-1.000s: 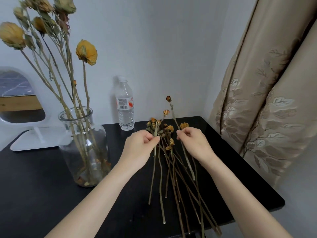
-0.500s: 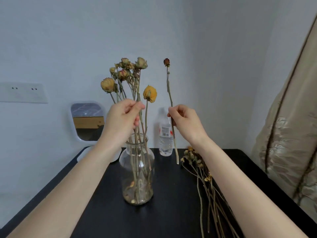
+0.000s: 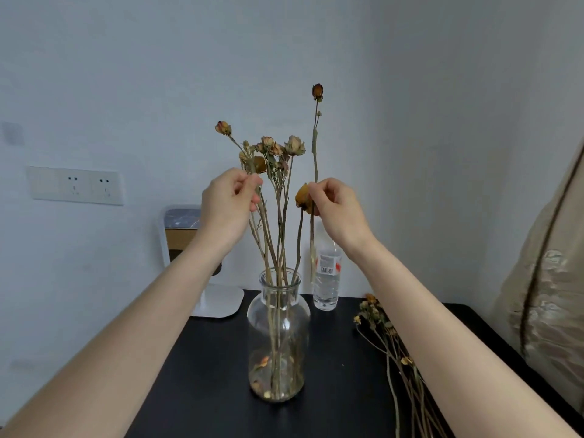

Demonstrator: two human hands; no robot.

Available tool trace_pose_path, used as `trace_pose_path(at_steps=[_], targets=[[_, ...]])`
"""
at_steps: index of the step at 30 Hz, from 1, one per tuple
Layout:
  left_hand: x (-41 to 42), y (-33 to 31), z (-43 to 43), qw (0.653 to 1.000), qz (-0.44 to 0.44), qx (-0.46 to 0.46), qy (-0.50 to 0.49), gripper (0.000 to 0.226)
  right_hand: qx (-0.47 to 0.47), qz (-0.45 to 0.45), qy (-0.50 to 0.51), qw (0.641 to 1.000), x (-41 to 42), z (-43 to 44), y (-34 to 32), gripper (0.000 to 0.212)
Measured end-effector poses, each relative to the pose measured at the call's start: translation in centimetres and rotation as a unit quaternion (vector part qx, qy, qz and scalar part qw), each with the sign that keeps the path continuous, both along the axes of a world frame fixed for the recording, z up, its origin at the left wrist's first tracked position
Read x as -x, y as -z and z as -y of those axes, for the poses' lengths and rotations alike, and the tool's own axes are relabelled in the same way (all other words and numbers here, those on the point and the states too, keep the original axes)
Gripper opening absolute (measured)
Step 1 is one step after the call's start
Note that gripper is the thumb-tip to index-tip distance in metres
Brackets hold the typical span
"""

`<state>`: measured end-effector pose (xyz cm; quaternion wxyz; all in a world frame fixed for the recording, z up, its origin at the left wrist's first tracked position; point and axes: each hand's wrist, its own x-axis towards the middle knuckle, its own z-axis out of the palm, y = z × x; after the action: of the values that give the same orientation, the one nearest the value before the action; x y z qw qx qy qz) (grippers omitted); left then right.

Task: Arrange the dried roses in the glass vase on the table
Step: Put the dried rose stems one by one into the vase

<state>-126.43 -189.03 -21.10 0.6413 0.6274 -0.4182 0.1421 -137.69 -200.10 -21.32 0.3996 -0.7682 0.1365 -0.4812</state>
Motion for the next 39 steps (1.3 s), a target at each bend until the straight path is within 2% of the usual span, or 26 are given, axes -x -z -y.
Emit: trace_pose_path(at_steps=[7, 13, 23, 28, 30, 32, 36, 39], targets=[[-0.3, 3.6, 1.1, 0.994, -0.039, -0.096, 0.037, 0.017, -0.002, -0.017, 0.019, 1.000, -0.4, 0.5, 1.4, 0.026], [-0.1, 5.8, 1.1, 0.987, -0.042, -0.156, 0.014, 0.021, -0.003, -0.019, 0.015, 1.000, -0.6, 0.7, 2.1, 0.024], [0.4, 7.3, 1.2, 0.979, -0.075, -0.191, -0.012, 0.025, -0.005, -0.026, 0.017, 1.000, -0.9, 0.7, 3.1, 0.024], [0.3, 7.4, 0.7, 0.983, -0.064, -0.166, -0.045, 0.024, -0.005, -0.024, 0.013, 1.000, -0.8, 0.8, 3.4, 0.024], [0.2, 7.6, 0.7, 0.981, -0.068, -0.164, -0.076, 0.033, -0.001, -0.028, 0.016, 0.999, -0.8, 0.8, 3.6, 0.024], [-0.1, 7.7, 1.0, 0.977, -0.097, -0.172, -0.086, 0.052, 0.001, -0.031, 0.020, 0.999, -0.9, 0.8, 3.6, 0.025], [-0.2, 6.8, 2.1, 0.954, -0.208, -0.214, 0.021, 0.099, 0.003, -0.026, 0.025, 0.999, -1.0, 0.7, 3.3, 0.025], [-0.2, 6.2, 3.4, 0.938, -0.235, -0.239, 0.086, 0.099, 0.003, -0.015, 0.023, 1.000, -1.1, 0.6, 2.9, 0.024]])
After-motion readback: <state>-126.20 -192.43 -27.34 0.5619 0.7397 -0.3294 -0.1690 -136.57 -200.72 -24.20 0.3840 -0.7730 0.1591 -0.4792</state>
